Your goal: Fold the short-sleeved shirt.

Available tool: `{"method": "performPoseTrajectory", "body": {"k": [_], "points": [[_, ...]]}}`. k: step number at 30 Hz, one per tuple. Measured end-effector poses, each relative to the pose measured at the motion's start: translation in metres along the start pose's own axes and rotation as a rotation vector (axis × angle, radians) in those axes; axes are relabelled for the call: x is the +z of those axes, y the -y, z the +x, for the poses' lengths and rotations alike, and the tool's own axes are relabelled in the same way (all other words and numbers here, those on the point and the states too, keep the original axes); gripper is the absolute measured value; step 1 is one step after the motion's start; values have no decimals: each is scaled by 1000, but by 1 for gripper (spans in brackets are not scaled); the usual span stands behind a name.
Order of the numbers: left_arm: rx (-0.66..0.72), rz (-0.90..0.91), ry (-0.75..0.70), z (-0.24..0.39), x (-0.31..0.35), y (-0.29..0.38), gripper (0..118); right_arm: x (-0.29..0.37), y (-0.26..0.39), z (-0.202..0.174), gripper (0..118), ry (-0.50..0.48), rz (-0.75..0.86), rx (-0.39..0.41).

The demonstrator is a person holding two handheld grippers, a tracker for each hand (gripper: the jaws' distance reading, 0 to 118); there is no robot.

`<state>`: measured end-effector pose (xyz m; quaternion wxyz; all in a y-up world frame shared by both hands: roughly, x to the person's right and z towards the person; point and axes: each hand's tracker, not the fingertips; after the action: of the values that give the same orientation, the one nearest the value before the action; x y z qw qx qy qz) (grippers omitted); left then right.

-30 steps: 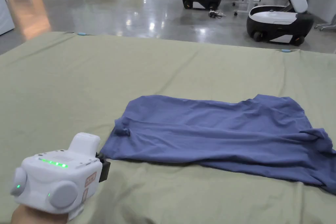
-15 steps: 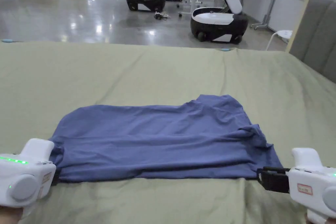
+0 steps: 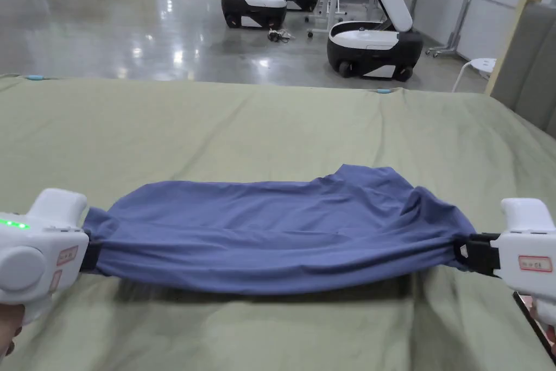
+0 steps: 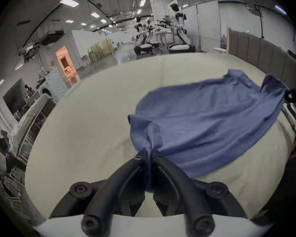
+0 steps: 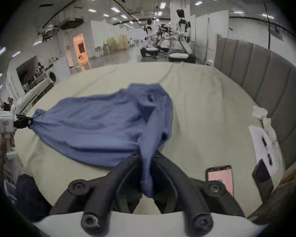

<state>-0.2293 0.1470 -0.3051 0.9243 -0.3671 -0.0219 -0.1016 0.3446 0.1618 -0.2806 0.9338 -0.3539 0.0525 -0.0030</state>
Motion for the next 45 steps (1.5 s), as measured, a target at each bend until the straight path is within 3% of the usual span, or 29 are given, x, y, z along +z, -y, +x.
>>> {"method": "performPoseTrajectory", "body": {"k": [6, 10, 16, 17, 18, 19, 20, 21, 22, 24, 25, 27, 28, 29, 30, 31, 32, 33, 34, 39, 40, 41, 43, 44, 45], "points": [[-65, 52, 1, -2, 74, -5, 3, 67, -3, -15, 11, -11, 51, 31], [-53, 53, 66, -8, 106, 35, 3, 82, 42, -9, 11, -25, 20, 19], [127, 8, 96, -8, 82, 122, 3, 50, 143, -5, 12, -41, -109, -136], [142, 0, 117, -6, 78, 128, 4, 42, 151, -3, 16, -42, -104, -161], [152, -19, 123, -6, 76, 131, 6, 39, 154, -4, 27, -28, -88, -163], [144, 26, 93, -3, 78, 131, 27, 39, 155, -4, 56, 4, -64, -176], [144, 103, 49, -1, 89, 129, 66, 45, 148, -6, 79, 32, -34, -178], [143, 155, 34, 0, 101, 126, 103, 54, 141, -7, 93, 31, 14, -167], [138, 257, 18, 2, 116, 122, 117, 66, 132, -13, 95, 23, 87, -140], [116, 467, 48, 8, 138, 111, 116, 89, 112, -31, 95, 24, 271, -44], [97, 459, 55, 11, 139, 102, 116, 95, 104, -41, 95, 18, 333, 0], [67, 434, 12, 18, 136, 86, 114, 100, 87, -62, 95, 51, 430, 70], [69, 432, 16, 20, 133, 80, 105, 100, 80, -70, 91, 47, 459, 89], [71, 408, 20, 21, 128, 72, 80, 97, 74, -76, 75, 22, 453, 77], [87, 359, 19, 21, 121, 66, 27, 94, 67, -79, 43, 1, 444, 59], [85, 322, 37, 17, 107, 63, 27, 89, 62, -81, 43, -33, 420, 34], [87, 283, 56, 14, 93, 56, 7, 83, 56, -84, 32, -23, 408, 27], [94, 275, 21, 11, 81, 52, 0, 77, 53, -85, 11, -12, 401, 25], [91, 289, 46, 6, 68, 46, 0, 72, 51, -84, 5, -26, 396, 26], [97, 101, 43, -8, -25, -8, 0, 43, 36, -77, 5, -24, 313, 18], [86, 57, 17, -11, -49, -19, 10, 37, 31, -75, 5, -10, 295, 14], [71, 22, -5, -14, -74, -30, 32, 30, 28, -68, 5, -3, 274, 11], [38, -62, -47, -12, -121, -50, 110, 18, 15, -60, 5, 24, 235, 7], [11, -123, -62, -12, -142, -56, 112, 9, 7, -51, 5, 35, 203, 6], [1, -104, -49, -11, -156, -62, 107, 1, -1, -43, 5, 52, 192, 1]]}}
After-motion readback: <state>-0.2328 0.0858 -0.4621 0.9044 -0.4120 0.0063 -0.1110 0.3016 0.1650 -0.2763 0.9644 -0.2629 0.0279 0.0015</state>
